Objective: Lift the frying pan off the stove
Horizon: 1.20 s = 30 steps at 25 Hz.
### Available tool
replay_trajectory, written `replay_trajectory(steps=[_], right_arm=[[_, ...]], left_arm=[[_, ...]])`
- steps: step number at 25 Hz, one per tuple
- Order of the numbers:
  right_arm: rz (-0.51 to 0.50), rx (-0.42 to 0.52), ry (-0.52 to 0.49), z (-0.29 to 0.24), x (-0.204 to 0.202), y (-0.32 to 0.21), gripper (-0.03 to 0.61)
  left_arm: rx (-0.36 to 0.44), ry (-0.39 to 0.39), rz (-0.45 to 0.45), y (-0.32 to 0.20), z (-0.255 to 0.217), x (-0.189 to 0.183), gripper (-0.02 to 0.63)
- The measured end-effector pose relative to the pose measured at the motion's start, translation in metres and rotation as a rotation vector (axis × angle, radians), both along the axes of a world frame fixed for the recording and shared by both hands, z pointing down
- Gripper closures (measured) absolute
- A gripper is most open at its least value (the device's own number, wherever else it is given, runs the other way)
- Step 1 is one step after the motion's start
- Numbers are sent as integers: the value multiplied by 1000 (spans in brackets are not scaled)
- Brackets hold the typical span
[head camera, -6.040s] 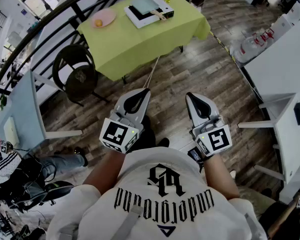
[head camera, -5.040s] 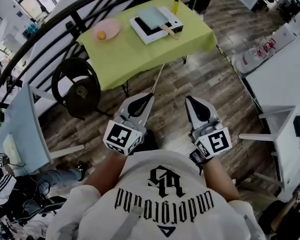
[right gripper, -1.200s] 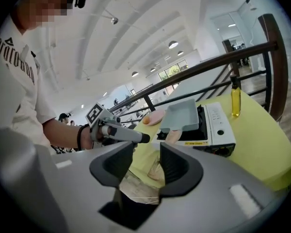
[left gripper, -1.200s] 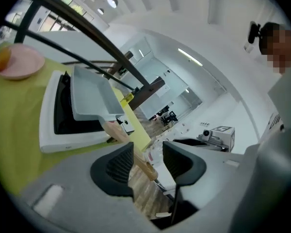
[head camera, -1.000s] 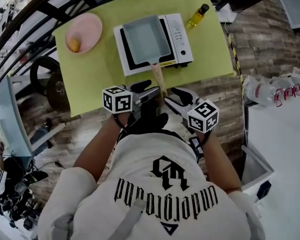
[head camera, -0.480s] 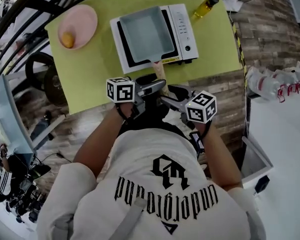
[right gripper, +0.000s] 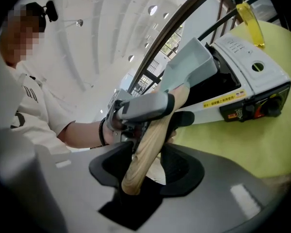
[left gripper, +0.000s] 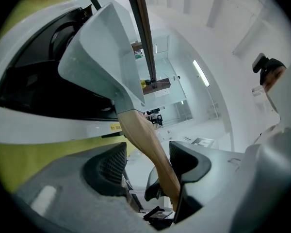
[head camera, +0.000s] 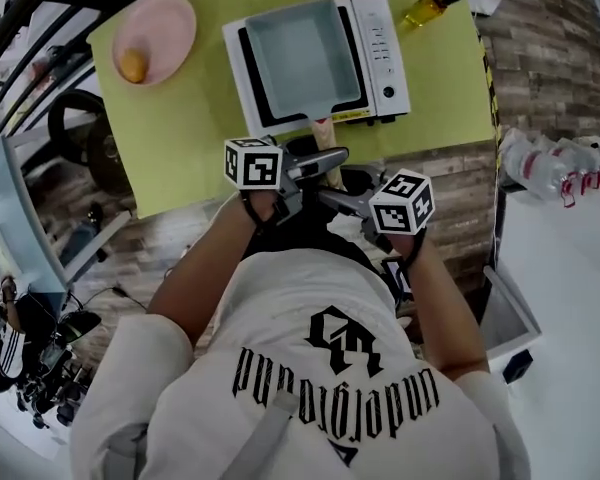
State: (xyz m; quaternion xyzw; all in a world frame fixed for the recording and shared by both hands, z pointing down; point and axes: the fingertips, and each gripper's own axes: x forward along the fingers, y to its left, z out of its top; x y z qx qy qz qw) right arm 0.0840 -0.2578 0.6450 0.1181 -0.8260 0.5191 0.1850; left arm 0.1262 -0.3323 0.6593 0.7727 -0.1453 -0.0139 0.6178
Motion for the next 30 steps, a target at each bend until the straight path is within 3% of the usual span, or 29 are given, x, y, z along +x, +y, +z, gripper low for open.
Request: replay_trajectory(steps=[4,8,30], right_arm=[[-11,-33,-29,1,-6,2,404],[-7,-51,-41,3,-6,2,417],[32,25,-94,-41,-10,32,417]], left_arm=[[23,26,15,-1,-7,2,410],[25,33,14,-1,-7,3,433],[119,27,27,31,-54,2,434]])
